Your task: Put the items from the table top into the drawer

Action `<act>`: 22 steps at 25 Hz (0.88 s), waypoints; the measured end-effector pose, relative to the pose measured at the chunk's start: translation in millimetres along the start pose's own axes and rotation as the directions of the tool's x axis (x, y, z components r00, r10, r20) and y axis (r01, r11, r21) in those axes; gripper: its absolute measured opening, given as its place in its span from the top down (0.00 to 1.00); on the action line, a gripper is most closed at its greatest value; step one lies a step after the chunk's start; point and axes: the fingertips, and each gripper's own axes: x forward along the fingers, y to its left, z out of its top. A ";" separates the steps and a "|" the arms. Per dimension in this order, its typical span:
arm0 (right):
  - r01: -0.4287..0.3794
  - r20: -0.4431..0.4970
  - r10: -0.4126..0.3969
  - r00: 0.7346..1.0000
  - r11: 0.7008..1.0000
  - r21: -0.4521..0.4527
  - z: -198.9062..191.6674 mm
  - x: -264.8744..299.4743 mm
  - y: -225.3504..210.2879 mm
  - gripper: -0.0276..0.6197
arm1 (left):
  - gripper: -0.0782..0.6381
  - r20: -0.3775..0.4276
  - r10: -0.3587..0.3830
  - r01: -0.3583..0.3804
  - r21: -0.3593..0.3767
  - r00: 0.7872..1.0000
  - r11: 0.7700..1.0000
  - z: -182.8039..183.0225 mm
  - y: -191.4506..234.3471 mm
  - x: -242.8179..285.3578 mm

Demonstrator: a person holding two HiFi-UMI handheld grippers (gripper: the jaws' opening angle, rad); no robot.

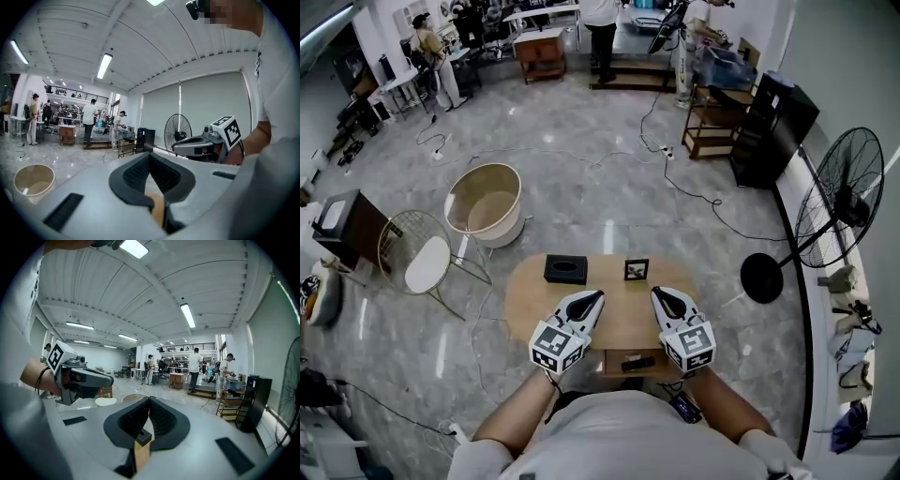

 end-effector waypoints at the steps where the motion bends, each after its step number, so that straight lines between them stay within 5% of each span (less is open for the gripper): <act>1: 0.007 0.002 -0.007 1.000 1.000 -0.001 2.9 -2.1 5.3 0.91 | 0.88 0.003 -0.006 0.006 0.000 1.000 1.000 1.0 -0.3 -8.1; 22: 0.118 0.129 -0.119 0.984 0.993 0.020 67.7 -84.8 211.2 0.91 | 0.88 0.085 -0.044 0.043 0.018 0.995 0.999 26.2 -28.7 -234.9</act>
